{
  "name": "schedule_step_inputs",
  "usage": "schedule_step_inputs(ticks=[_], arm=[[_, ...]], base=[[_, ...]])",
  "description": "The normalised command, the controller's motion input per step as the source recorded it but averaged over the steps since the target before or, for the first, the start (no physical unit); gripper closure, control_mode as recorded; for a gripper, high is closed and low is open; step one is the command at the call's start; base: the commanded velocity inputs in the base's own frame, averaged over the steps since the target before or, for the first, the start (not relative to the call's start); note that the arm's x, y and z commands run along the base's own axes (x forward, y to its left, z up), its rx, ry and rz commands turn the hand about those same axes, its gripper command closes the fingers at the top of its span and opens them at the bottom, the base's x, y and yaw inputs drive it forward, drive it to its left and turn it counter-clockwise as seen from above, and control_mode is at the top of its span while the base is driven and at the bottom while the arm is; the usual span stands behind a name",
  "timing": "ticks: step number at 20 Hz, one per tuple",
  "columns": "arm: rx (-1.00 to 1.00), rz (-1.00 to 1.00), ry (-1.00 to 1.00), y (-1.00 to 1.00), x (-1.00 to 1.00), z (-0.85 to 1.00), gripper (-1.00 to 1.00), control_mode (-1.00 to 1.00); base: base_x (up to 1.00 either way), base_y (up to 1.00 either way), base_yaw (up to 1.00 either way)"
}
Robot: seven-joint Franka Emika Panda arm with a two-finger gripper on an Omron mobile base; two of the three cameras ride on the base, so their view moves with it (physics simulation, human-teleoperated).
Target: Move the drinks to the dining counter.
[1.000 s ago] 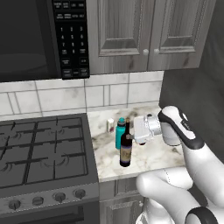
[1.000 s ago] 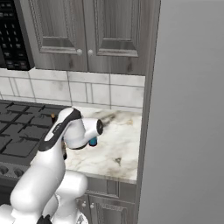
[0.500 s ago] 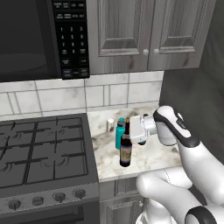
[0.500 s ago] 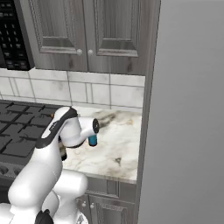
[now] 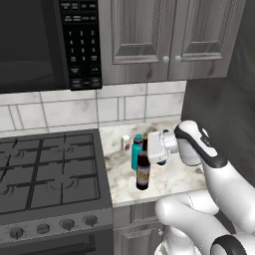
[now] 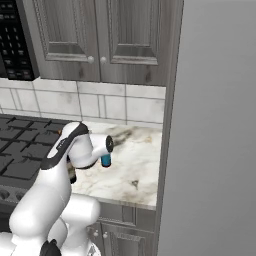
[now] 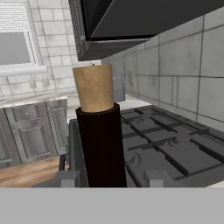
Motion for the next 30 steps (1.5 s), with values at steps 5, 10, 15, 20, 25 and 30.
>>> schedule_step_inputs(ticks=[5, 10, 15, 20, 25, 30], arm=[[0.00, 0.00, 0.02, -0.02, 0.00, 0.10, 1.00, -1.00], [0.00, -0.01, 0.01, -0.20, -0.07, 0.58, 1.00, -1.00], [0.00, -0.05, 0.01, -0.15, -0.27, 0.60, 1.00, -1.00], [0.00, -0.01, 0.00, 0.00, -0.50, 0.12, 1.00, -1.00], [0.00, 0.00, -0.01, 0.05, -0.54, 0.00, 1.00, -1.00], [0.00, 0.00, -0.02, 0.12, -0.34, 0.00, 1.00, -1.00]], base=[[0.00, 0.00, 0.00], [0.00, 0.00, 0.00], [0.00, 0.00, 0.00], [0.00, 0.00, 0.00], [0.00, 0.00, 0.00], [0.00, 0.00, 0.00]])
